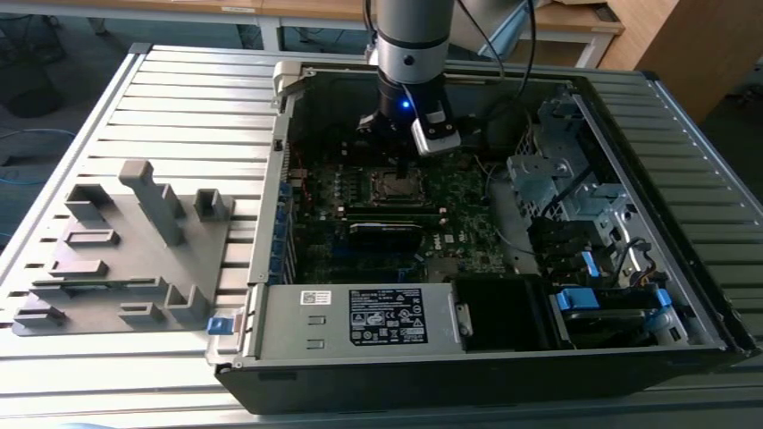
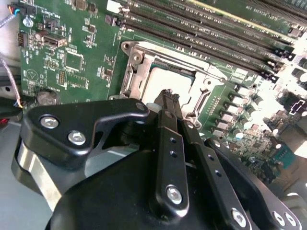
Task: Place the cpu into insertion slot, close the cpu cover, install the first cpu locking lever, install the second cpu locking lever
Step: 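Install the first cpu locking lever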
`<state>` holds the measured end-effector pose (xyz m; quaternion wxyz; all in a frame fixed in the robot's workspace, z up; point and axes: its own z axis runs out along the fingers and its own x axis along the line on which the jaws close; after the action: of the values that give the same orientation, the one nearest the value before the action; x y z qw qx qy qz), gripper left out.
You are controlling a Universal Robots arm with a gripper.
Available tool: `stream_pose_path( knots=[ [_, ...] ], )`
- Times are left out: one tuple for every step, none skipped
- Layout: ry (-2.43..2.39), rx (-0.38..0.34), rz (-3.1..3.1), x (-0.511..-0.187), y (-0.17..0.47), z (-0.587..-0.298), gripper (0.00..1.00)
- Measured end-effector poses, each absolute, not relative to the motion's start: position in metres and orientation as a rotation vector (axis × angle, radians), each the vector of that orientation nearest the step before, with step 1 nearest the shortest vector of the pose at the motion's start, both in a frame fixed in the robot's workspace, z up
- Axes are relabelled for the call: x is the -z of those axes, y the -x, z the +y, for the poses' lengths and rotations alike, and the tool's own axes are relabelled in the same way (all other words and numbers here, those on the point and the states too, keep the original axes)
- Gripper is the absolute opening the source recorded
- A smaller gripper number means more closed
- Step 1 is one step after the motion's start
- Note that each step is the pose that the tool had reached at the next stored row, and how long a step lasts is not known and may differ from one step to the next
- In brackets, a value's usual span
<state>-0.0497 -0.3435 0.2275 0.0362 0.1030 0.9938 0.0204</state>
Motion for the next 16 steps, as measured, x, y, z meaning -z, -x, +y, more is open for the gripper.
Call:
stream_pose_path(
  knots=[
    [-0.316, -0.062, 3.056, -0.2274, 0.0496, -0.3436, 0.11],
    [-0.317, -0.061, 3.064, -0.2272, 0.0496, -0.3436, 0.11],
    [-0.318, -0.060, 3.073, -0.2269, 0.0497, -0.3435, 0.11],
    [-0.318, -0.059, 3.075, -0.2270, 0.0497, -0.3436, 0.11],
    [-0.318, -0.059, 3.075, -0.2270, 0.0497, -0.3436, 0.11],
    [-0.319, -0.059, 3.075, -0.2270, 0.0497, -0.3436, 0.11],
    [-0.319, -0.059, 3.075, -0.2270, 0.0497, -0.3436, 0.11],
    [-0.318, -0.059, 3.075, -0.2270, 0.0497, -0.3436, 0.11],
    [-0.315, -0.059, 3.076, -0.2269, 0.0497, -0.3436, 0.11],
    [-0.308, -0.059, 3.077, -0.2269, 0.0497, -0.3436, 0.11],
    [-0.299, -0.060, 3.078, -0.2268, 0.0497, -0.3436, 0.11],
    [-0.291, -0.060, 3.078, -0.2267, 0.0497, -0.3436, 0.11],
    [-0.263, -0.061, 3.081, -0.2265, 0.0497, -0.3436, 0.11],
    [-0.262, -0.061, 3.081, -0.2265, 0.0497, -0.3436, 0.11],
    [-0.262, -0.060, 3.081, -0.2265, 0.0497, -0.3436, 0.11],
    [-0.261, -0.062, 3.082, -0.2265, 0.0497, -0.3436, 0.11]
  ],
)
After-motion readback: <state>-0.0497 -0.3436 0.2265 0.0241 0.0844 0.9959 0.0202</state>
